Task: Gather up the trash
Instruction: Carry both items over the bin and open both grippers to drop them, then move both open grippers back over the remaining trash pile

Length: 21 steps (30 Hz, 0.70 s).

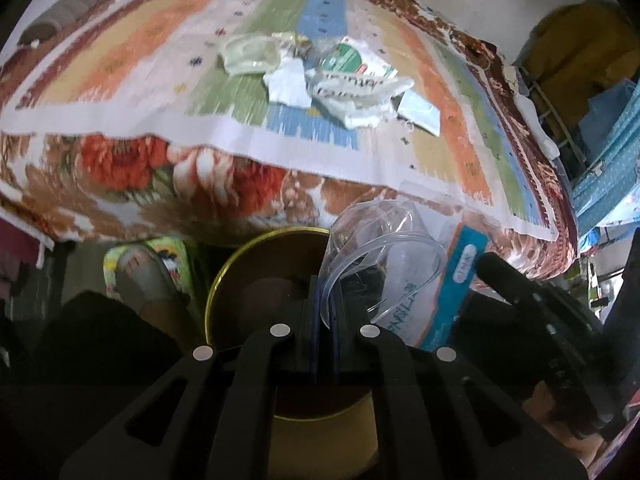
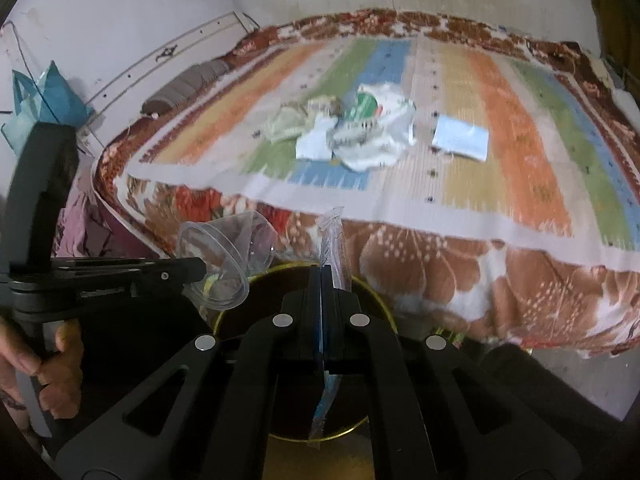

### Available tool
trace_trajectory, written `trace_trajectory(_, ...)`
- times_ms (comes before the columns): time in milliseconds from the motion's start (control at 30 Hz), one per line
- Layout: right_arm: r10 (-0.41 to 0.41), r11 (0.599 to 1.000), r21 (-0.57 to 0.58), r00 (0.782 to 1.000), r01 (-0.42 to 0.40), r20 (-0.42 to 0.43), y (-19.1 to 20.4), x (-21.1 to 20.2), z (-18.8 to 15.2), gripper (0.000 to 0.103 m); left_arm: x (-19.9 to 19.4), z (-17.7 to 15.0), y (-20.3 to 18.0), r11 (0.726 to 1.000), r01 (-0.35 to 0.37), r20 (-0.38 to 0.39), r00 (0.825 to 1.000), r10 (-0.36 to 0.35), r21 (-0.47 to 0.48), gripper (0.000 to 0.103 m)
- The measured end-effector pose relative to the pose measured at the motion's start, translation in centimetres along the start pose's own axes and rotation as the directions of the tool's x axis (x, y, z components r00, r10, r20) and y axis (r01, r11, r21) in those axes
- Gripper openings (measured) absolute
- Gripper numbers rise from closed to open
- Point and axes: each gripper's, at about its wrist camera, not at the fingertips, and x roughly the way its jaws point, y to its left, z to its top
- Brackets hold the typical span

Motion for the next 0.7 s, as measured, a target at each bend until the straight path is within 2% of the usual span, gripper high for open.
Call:
trace_trajectory(200,-0.004,1.0,0.024,0.999,0.005,-0.045,-0.1,1.6,-0.6,0.0,1.3,-0.7,0.6,0.997,-0.076,-0.043,0.996,0.075,-0.019,0.004)
trace_trajectory(300,0.02,0.997,0.07,0.996,-0.014,-0.088,-0.7,2.8,-1.1,0.001,2.0,-0.6,1.1,0.996,-0.081,-0.073,0.994,0.078,-0.041,0.004)
trace_trajectory(333,0.027,0.996,0.091,0.994,-0.018,-0.104,-1.0,3.2,-1.3,0.001,2.1,-0.7,1.2,0.995,-0.085,-0.073,0.994,0.081,-0.048,0.012)
trace_trajectory(367,0.033,0.994,0.104,0.993,-0.021,-0.116,-1.2,3.5,-1.4,0.005,2.2,-0.6,1.3,0.995,-0.082,-0.077,0.994,0.077,-0.061,0.03)
trace_trajectory(433,0.042,0.991,0.13,0.991,-0.025,-0.13,-1.6,3.9,-1.5,0.022,2.3,-0.6,1.4,0.995,-0.06,-0.079,0.995,0.054,-0.078,0.046)
trace_trajectory(467,0.04,0.99,0.136,0.991,-0.022,-0.13,-1.7,3.9,-1.5,0.032,2.2,-0.6,1.4,0.995,-0.061,-0.075,0.996,0.055,-0.075,0.046)
trace_trajectory(700,0.028,0.991,0.131,0.99,-0.01,-0.135,-1.7,4.0,-1.5,0.034,1.3,-0.1,1.6,0.994,-0.07,-0.033,0.997,0.067,-0.086,0.056)
